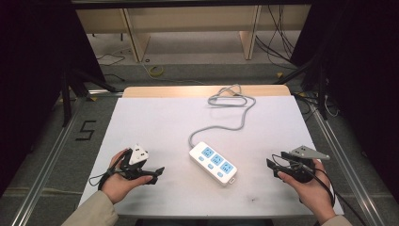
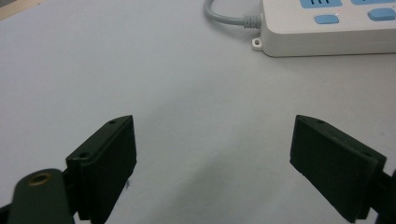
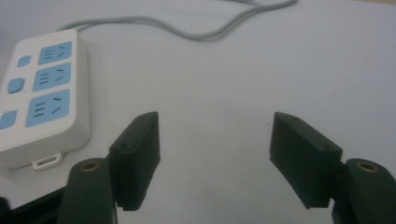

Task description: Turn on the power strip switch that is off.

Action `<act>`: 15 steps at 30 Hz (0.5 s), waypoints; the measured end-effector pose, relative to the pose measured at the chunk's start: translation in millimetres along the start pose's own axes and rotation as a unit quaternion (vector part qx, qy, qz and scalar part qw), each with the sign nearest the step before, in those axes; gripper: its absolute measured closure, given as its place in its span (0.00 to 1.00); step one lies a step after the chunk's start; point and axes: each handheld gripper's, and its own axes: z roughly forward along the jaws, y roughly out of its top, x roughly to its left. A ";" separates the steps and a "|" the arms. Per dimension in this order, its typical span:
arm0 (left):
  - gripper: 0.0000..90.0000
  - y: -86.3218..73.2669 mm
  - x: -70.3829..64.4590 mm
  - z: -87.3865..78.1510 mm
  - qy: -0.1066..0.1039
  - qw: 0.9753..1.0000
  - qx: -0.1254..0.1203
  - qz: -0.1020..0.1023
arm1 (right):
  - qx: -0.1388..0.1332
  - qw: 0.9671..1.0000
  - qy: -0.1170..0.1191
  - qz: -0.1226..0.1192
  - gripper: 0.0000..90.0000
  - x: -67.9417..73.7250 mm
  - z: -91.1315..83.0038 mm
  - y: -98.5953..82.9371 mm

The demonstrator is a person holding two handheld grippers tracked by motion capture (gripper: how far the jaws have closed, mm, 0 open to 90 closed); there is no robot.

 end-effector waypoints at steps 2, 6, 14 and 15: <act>0.16 0.3 -0.2 0.1 0.000 1.000 0.002 0.003 | 0.012 1.000 -0.012 -0.005 0.48 -1.1 -1.0 -0.3; 0.16 0.3 -0.2 0.3 -0.002 1.000 0.002 0.001 | 0.020 0.999 -0.025 -0.018 0.66 -0.7 -3.8 0.9; 0.16 0.3 1.6 0.1 0.002 1.000 0.003 -0.010 | 0.009 0.999 -0.032 -0.033 0.95 0.6 -7.1 4.7; 0.16 0.3 1.5 0.4 0.002 1.000 0.003 -0.010 | 0.006 0.999 -0.033 -0.030 0.99 0.2 -7.3 5.6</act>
